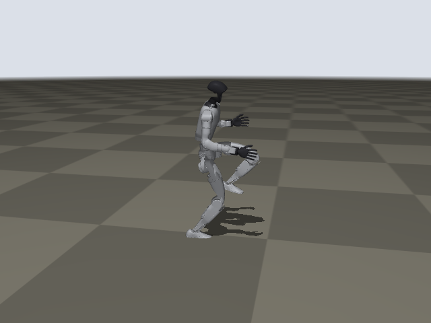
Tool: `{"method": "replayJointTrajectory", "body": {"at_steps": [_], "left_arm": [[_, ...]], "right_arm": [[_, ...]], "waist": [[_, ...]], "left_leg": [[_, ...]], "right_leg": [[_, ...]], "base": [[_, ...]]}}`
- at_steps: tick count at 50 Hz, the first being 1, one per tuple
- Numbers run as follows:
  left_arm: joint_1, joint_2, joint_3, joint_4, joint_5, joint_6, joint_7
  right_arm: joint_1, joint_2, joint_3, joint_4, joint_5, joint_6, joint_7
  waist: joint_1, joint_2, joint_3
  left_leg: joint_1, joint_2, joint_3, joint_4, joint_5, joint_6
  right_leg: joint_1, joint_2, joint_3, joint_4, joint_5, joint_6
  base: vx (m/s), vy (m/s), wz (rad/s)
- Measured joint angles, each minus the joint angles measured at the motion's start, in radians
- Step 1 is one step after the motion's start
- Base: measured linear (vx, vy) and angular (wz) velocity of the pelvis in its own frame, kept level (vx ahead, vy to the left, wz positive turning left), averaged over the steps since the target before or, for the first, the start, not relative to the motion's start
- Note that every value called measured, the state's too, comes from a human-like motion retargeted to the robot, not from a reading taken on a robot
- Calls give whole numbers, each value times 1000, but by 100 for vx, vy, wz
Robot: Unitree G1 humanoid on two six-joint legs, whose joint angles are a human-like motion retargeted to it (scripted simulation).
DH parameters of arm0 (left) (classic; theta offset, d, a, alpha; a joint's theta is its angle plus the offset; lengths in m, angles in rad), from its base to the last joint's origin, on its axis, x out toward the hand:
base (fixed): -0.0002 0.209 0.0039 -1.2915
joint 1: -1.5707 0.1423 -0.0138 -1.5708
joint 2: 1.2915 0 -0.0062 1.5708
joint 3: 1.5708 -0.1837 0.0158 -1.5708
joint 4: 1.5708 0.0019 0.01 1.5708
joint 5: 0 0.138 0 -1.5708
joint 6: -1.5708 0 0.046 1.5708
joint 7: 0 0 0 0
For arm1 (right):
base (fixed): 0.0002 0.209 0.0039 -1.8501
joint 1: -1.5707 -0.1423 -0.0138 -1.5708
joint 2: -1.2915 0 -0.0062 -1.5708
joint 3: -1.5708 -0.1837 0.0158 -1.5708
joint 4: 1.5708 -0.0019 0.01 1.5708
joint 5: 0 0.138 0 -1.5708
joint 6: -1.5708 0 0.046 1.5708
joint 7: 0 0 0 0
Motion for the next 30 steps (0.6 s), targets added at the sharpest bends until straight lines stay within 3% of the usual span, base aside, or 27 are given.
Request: {"method": "replayJointTrajectory", "body": {"at_steps": [3, 5, 8, 10, 12, 15, 18, 19, 20, 22, 23, 25, 27, 28, 30], "left_arm": [[245, 143, 73, -12, -60, 16, -51], [364, 241, 99, 25, -89, 35, -93], [475, 304, 104, 133, -91, 59, -125], [526, 311, 102, 201, -89, 86, -128], [616, 281, 109, 200, -73, 115, -119], [599, 250, 85, 245, -28, 154, -110], [407, 259, -17, 385, 33, 168, -113], [369, 257, -42, 396, 60, 172, -108], [332, 255, -66, 401, 86, 174, -100], [223, 236, -106, 381, 110, 149, -55], [134, 219, -135, 370, 117, 130, -19], [-150, 167, -220, 382, 134, 106, 82], [-475, 108, -287, 426, 152, 92, 150], [-610, 80, -306, 441, 171, 86, 162], [-794, 34, -332, 433, 220, 73, 177]], "right_arm": [[-343, 122, 53, -138, -42, 33, 14], [-489, 149, 119, -256, -48, 45, 8], [-610, 110, 243, -419, -29, 51, 47], [-638, 61, 306, -532, -32, 36, 92], [-597, 38, 359, -631, -16, 8, 118], [-406, -30, 368, -775, 77, -50, 164], [-143, -119, 304, -804, 127, -94, 213], [-41, -138, 284, -796, 123, -105, 208], [61, -156, 263, -782, 115, -116, 196], [216, -177, 205, -709, 72, -131, 138], [274, -179, 166, -654, 39, -131, 96], [363, -135, 75, -479, -17, -111, -22], [437, -35, -2, -235, 22, -81, -78], [483, 3, -34, -131, 66, -82, -59], [628, -6, -69, -59, 163, -112, 13]], "waist": [[168, -57, -38], [269, -105, -115], [358, -194, -267], [364, -192, -368], [326, -131, -442], [248, -59, -468], [222, -24, -494], [214, -10, -506], [203, 2, -515], [126, 2, -461], [68, -4, -393], [-46, -30, -180], [-129, -60, -35], [-165, -66, -23], [-253, -47, -79]], "left_leg": [[-135, 28, 36, -194, 87, 4], [-140, 71, 75, -337, 174, 30], [-25, 104, 111, -581, 289, 31], [115, 86, 64, -769, 379, -7], [326, 76, -25, -988, 497, -61], [684, 65, -127, -1389, 710, -130], [971, 107, -126, -1788, 972, -190], [1050, 119, -125, -1873, 995, -204], [1124, 125, -126, -1941, 990, -214], [1254, 86, -131, -1944, 642, -149], [1316, 61, -142, -1917, 437, -110], [1391, 17, -204, -1724, 147, -37], [1363, -1, -236, -1458, 83, -85], [1351, 7, -227, -1388, 93, -124], [1398, 35, -231, -1409, 97, -148]], "right_leg": [[164, -106, 41, -165, 40, -5], [252, -168, 27, -345, 211, 7], [275, -208, -9, -542, 641, 109], [230, -157, -67, -517, 740, 110], [166, -68, -164, -336, 653, 19], [-11, 7, -320, 110, 504, -116], [-353, 80, -378, 621, 355, -230], [-484, 116, -392, 775, 316, -250], [-618, 150, -408, 924, 277, -264], [-869, 178, -422, 1169, 187, -207], [-974, 199, -416, 1254, 146, -143], [-1101, 225, -383, 1332, 73, -34], [-1182, 189, -332, 1279, 33, -13], [-1228, 178, -321, 1226, 39, -19], [-1281, 169, -338, 1101, 69, 0]], "base": [[98, 15, -83], [106, 19, 1], [109, 19, 7], [108, 22, -8], [107, 25, -9], [101, 25, 14], [94, 24, -28], [92, 27, -58], [89, 30, -20], [82, 28, 73], [74, 19, 177], [68, 10, 232], [72, 11, 181], [86, 9, 114], [103, 5, 77]]}}
